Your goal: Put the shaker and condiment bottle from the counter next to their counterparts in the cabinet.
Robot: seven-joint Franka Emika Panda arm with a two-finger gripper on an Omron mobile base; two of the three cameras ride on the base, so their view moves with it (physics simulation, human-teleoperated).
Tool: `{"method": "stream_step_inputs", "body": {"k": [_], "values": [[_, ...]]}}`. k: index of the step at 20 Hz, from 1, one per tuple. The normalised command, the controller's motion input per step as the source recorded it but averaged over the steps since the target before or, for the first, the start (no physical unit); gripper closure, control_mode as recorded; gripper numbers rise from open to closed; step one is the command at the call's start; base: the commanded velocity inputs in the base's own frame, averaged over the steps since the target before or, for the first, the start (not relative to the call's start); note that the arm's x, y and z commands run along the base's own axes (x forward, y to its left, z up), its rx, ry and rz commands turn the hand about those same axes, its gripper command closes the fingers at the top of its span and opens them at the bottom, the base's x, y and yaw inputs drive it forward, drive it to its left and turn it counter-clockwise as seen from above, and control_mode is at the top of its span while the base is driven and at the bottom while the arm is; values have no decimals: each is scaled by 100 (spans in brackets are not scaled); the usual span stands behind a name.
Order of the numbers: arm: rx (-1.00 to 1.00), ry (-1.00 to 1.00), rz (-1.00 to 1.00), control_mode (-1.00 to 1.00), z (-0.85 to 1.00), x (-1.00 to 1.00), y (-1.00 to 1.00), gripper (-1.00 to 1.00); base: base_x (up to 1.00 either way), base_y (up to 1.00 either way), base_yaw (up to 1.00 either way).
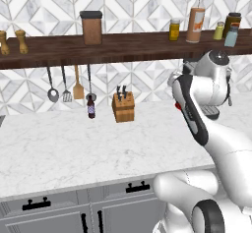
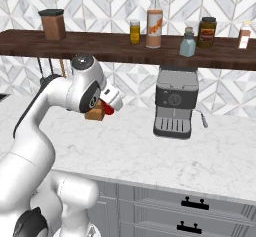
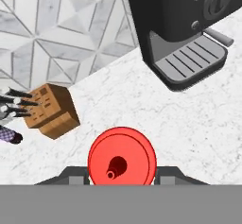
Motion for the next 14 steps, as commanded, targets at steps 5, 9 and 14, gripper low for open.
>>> {"method": "stream_step_inputs", "body": {"k": [5,9,14], "values": [[-6,-7,-1,-100,34,-15,31,100,0,0,0],[0,0,0,-100,100,3,2,100,0,0,0],[0,0,0,-100,100,1,9,100,0,0,0]]}}
